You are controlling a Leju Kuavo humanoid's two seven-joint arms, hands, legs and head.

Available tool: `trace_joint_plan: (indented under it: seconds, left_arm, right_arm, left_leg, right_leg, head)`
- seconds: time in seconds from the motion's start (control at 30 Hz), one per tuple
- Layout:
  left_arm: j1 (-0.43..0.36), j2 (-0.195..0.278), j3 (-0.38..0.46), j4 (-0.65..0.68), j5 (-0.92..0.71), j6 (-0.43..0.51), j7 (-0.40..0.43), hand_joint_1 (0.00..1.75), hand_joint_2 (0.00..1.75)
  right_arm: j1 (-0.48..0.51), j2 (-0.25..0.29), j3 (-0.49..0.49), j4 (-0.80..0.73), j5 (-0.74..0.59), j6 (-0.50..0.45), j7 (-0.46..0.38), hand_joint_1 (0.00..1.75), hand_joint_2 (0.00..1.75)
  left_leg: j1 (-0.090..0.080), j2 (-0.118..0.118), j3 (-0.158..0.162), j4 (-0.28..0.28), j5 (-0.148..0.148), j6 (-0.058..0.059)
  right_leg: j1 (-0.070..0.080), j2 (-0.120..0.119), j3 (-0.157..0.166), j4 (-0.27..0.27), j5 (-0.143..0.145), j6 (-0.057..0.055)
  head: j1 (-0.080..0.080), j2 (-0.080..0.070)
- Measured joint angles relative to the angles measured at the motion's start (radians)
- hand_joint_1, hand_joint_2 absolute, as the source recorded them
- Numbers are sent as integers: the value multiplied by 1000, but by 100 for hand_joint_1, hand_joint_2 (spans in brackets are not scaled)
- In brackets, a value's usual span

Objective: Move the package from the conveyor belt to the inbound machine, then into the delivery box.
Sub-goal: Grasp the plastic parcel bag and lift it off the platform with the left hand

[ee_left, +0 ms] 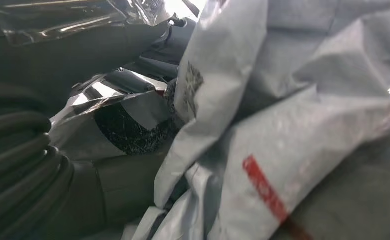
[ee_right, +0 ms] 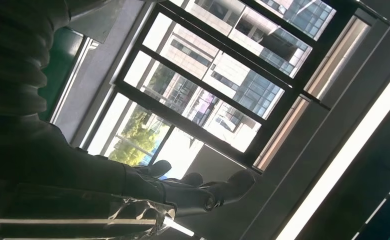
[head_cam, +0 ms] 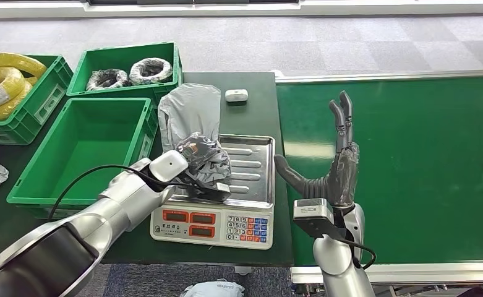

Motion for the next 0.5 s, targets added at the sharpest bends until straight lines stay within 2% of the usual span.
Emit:
trace_joint_plan:
  seconds: [0.1, 0.27, 0.37, 0.5]
  left_arm:
    - [2, 20, -1, -1, 24, 29, 7, 175, 175]
    - [31, 64, 34, -48, 98, 149, 61, 175, 175]
    - [53, 112, 101, -144, 83, 190, 149, 175, 175]
    - [61, 175, 238, -294, -16, 185, 229, 175, 175]
  right_arm:
    - [-1, -4, 3, 2, -4, 0, -3, 0, 175]
    - [-1, -4, 3, 2, -2, 2, -4, 0, 175]
    - [2, -4, 3, 2, 2, 3, -2, 0, 175]
    - [10, -4, 3, 2, 8, 4, 3, 0, 175]
  left_leg:
    - [0, 0, 1, 0, 0, -1]
    - [0, 0, 0, 0, 2, -1]
    - [1, 0, -2, 1, 4, -1]
    - [2, -1, -10, 1, 6, -1]
  right_leg:
    - [0, 1, 0, 0, 0, 0]
    - [0, 1, -2, 0, 0, 0]
    - [1, 0, -9, 1, 2, 0]
    - [1, 0, -18, 1, 3, 0]
  head:
    - [0, 0]
    - [0, 0]
    - [0, 0]
    - [0, 0]
